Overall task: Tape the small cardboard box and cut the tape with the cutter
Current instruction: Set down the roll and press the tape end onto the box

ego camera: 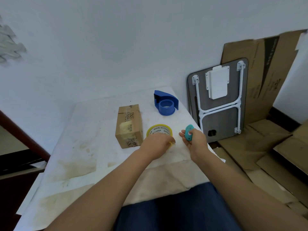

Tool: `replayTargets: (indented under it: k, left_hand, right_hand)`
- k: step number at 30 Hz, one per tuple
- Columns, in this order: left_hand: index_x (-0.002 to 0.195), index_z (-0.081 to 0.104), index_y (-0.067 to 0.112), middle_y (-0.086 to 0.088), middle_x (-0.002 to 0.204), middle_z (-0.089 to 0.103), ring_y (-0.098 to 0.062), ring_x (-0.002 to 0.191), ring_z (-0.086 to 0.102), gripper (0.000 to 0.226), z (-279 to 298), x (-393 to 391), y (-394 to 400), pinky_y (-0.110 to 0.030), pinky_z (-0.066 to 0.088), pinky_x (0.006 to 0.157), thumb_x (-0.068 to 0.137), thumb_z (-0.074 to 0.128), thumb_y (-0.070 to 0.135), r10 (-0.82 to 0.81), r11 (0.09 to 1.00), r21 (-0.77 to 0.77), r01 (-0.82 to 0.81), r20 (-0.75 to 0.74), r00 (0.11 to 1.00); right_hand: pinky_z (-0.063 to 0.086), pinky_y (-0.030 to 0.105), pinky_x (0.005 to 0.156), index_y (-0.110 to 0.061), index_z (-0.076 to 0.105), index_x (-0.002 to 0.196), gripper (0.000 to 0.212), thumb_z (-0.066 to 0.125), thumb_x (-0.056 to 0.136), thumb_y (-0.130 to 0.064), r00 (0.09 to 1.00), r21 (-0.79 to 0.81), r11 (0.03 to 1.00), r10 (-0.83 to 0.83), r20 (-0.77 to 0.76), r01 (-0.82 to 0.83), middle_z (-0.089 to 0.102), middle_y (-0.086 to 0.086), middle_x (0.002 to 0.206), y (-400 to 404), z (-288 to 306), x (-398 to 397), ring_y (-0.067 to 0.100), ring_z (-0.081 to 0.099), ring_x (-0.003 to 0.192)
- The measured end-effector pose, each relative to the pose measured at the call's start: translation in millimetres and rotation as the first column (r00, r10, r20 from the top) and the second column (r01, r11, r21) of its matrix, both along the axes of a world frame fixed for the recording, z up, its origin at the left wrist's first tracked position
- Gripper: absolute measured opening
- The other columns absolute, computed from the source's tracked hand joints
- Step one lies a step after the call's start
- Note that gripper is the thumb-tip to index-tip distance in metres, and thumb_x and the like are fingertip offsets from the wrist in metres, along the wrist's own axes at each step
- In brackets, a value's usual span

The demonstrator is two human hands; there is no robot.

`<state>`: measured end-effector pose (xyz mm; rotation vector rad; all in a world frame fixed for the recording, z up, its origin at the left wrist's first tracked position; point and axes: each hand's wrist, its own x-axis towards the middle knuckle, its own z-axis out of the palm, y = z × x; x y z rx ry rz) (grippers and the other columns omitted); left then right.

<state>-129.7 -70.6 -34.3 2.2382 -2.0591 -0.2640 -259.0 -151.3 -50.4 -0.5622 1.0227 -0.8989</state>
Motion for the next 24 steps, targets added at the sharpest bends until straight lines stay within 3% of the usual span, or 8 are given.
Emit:
replayTargets:
  k: [7,15,19,21,24]
  left_hand:
    - [0.138,0.05,0.034,-0.006,0.134,0.06,-0.026,0.122,0.054,0.04,-7.6,-2.9,-8.2,-0.041,0.049,0.089,0.101,0.041,0.024,-0.032,0.999,0.002,0.032,0.057,0.998]
    - [0.15,0.02,0.044,-0.009,0.12,0.067,-0.027,0.104,0.062,0.06,-7.7,2.1,-2.8,-0.041,0.055,0.077,0.097,0.047,0.03,-0.014,1.0,-0.026,0.015,0.039,0.999]
    - [0.149,0.005,0.049,-0.009,0.124,0.064,-0.028,0.106,0.062,0.074,0.2,9.4,6.3,-0.04,0.055,0.077,0.096,0.052,0.031,-0.04,0.998,-0.056,0.036,-0.066,0.997]
    - [0.15,0.01,0.048,-0.002,0.137,0.057,-0.026,0.116,0.058,0.068,6.3,9.1,11.1,-0.038,0.053,0.08,0.098,0.05,0.033,-0.055,0.996,-0.071,0.05,-0.062,0.997]
    - [0.146,0.037,0.036,0.004,0.142,0.054,-0.02,0.121,0.055,0.046,16.6,12.3,18.2,-0.035,0.05,0.085,0.1,0.044,0.034,-0.072,0.984,-0.166,0.057,-0.087,0.994]
  right_hand:
    - [0.051,0.023,0.063,0.0,0.054,0.122,0.038,0.038,0.088,-0.001,0.998,-0.001,1.0,-0.026,-0.048,0.026,0.064,0.009,0.091,0.0,-2.9,-0.2,0.016,0.064,0.08]
    - [0.052,0.024,0.069,-0.009,0.057,0.106,0.018,0.045,0.092,-0.005,0.999,-0.098,0.995,-0.019,0.046,0.023,0.062,0.009,0.094,6.0,18.9,12.2,0.016,0.063,0.087]
    - [0.051,0.023,0.07,-0.011,0.058,0.097,0.006,0.057,0.092,-0.009,0.998,-0.18,0.984,0.009,0.054,0.001,0.058,0.005,0.09,5.9,28.9,17.4,0.012,0.059,0.083]
    - [0.05,0.024,0.074,-0.014,0.058,0.099,0.011,0.064,0.09,-0.012,0.999,-0.201,0.98,0.011,0.037,-0.004,0.057,0.003,0.089,5.8,33.6,18.9,0.011,0.057,0.084]
    - [0.046,0.025,0.072,-0.02,0.055,0.087,0.016,0.07,0.085,-0.016,1.0,-0.223,0.975,0.013,-0.007,-0.014,0.052,0.001,0.082,8.5,41.0,20.3,0.01,0.051,0.076]
